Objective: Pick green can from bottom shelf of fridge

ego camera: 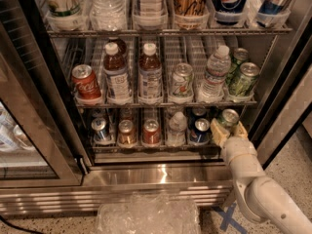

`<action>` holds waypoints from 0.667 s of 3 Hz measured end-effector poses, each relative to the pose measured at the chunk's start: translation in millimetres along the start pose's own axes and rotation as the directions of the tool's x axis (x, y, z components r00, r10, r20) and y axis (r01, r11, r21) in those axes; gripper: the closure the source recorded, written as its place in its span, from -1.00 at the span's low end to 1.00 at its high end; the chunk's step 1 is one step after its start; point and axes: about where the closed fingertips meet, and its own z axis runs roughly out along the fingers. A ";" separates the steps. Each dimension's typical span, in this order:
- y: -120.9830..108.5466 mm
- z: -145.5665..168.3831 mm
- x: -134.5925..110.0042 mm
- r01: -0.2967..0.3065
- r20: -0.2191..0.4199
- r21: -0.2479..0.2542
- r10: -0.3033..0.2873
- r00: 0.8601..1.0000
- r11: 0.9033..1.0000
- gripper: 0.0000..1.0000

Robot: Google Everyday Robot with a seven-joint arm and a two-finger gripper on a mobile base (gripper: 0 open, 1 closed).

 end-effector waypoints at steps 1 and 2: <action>6.9 -33.5 4.9 0.000 -0.069 -0.058 -0.004 0.998 0.998 1.00; 9.5 -59.7 -0.5 -0.008 -0.097 -0.104 -0.003 0.995 0.995 1.00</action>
Offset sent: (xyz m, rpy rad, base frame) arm -0.0949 0.0033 0.0081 0.0012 0.1183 0.1689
